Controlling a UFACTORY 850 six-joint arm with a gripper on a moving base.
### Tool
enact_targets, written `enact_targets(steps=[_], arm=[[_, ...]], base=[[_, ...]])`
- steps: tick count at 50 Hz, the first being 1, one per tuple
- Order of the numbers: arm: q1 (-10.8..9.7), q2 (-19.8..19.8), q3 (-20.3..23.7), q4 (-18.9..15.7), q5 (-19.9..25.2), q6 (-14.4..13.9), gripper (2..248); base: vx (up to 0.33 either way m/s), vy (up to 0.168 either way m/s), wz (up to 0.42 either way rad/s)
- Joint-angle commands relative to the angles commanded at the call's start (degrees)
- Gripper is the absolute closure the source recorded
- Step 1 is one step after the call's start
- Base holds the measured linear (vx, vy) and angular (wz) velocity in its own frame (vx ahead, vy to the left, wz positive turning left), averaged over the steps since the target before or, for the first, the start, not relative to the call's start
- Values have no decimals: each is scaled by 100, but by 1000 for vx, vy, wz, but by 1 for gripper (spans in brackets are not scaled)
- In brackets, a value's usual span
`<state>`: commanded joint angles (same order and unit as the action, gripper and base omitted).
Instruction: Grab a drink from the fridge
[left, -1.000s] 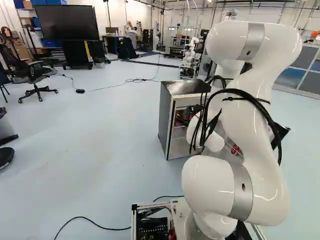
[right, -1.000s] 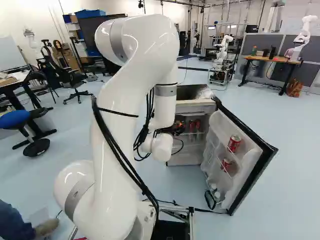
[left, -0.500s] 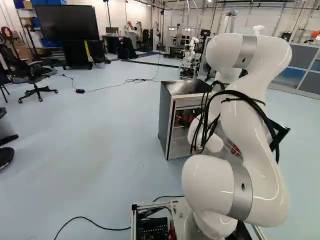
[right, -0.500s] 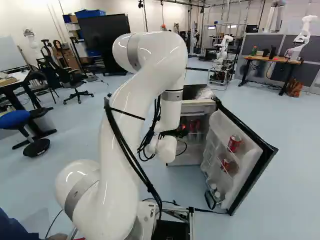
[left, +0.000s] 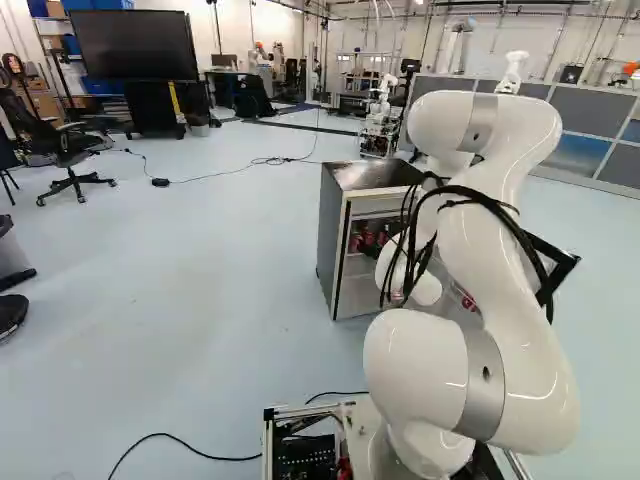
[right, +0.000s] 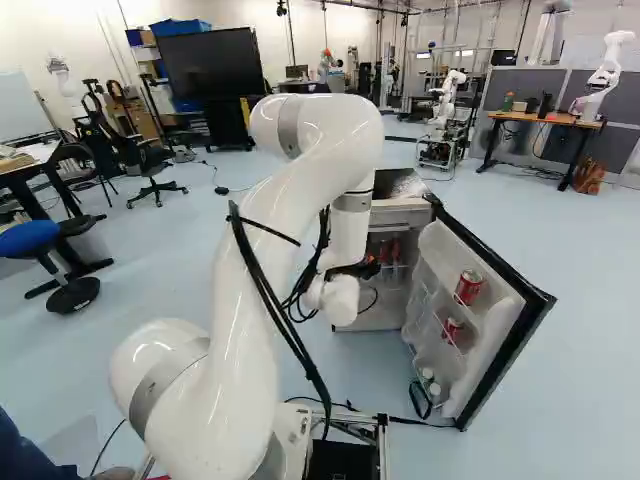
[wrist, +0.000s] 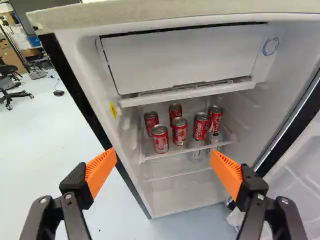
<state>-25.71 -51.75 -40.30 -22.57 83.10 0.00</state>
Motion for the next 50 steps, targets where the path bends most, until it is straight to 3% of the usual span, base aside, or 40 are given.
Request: enact_targets(steps=[23,50], arm=[[-58,-697,-758,0,0,0,3],[36,-1507,-1693,-4,0,0,3]], base=[[0,0,0],[0,0,0]])
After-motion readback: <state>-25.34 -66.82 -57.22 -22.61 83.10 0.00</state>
